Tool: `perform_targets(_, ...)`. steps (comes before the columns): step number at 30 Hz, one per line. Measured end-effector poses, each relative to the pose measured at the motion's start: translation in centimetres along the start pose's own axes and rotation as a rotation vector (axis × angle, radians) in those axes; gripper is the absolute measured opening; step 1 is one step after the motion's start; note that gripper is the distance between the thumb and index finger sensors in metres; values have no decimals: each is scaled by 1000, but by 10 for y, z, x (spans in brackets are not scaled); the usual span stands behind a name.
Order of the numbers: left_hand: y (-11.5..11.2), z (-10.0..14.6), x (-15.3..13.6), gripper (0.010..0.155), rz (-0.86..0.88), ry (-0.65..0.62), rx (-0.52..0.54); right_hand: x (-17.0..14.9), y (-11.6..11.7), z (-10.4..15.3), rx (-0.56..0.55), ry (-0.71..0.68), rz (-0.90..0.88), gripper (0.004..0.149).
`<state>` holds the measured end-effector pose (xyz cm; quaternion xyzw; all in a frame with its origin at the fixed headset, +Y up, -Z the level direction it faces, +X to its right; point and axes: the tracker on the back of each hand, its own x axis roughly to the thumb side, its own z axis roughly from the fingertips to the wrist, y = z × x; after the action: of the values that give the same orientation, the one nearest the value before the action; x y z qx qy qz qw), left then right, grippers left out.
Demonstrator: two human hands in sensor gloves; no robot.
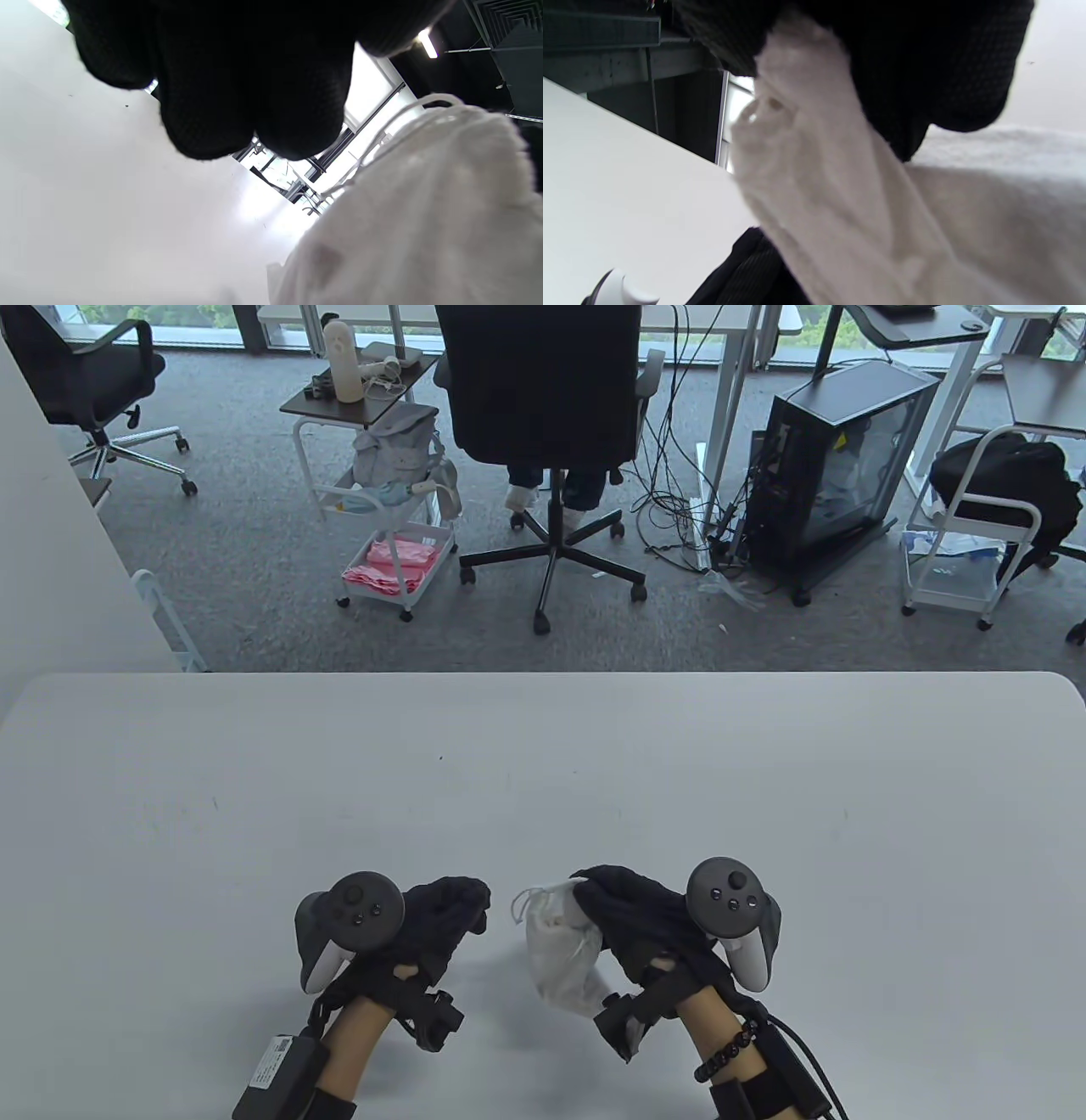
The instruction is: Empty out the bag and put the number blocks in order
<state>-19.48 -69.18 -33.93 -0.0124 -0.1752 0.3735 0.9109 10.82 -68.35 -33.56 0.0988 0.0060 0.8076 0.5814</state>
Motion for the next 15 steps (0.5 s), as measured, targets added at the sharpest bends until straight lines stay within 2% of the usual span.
perform_targets(1, -2, 0, 3, 50, 45, -5, -35, 0, 0, 0, 5, -4, -8, 39)
perform_targets(2, -7, -2, 8, 55, 122, -4, -135, -1, 2, -1, 24, -17, -10, 39)
perform_targets(4, -21, -3, 14, 69, 237, -37, -244, -1, 8, 0, 45, -16, -35, 39)
perform_targets(6, -32, -3, 19, 83, 267, 6, -256, 0, 16, 1, 110, -30, -64, 40)
perform_targets(9, -35, -3, 21, 85, 228, 12, -203, 2, 27, 1, 153, -50, -44, 40)
perform_targets(10, -36, -2, 20, 84, 256, 33, -182, 3, 30, 1, 170, -59, -44, 39)
perform_targets(12, -39, -1, 17, 70, 318, 78, -113, 3, 36, 0, 227, -66, -66, 39)
perform_targets(15, -36, -2, 13, 45, 351, 75, -12, 2, 36, 0, 165, -39, -28, 39)
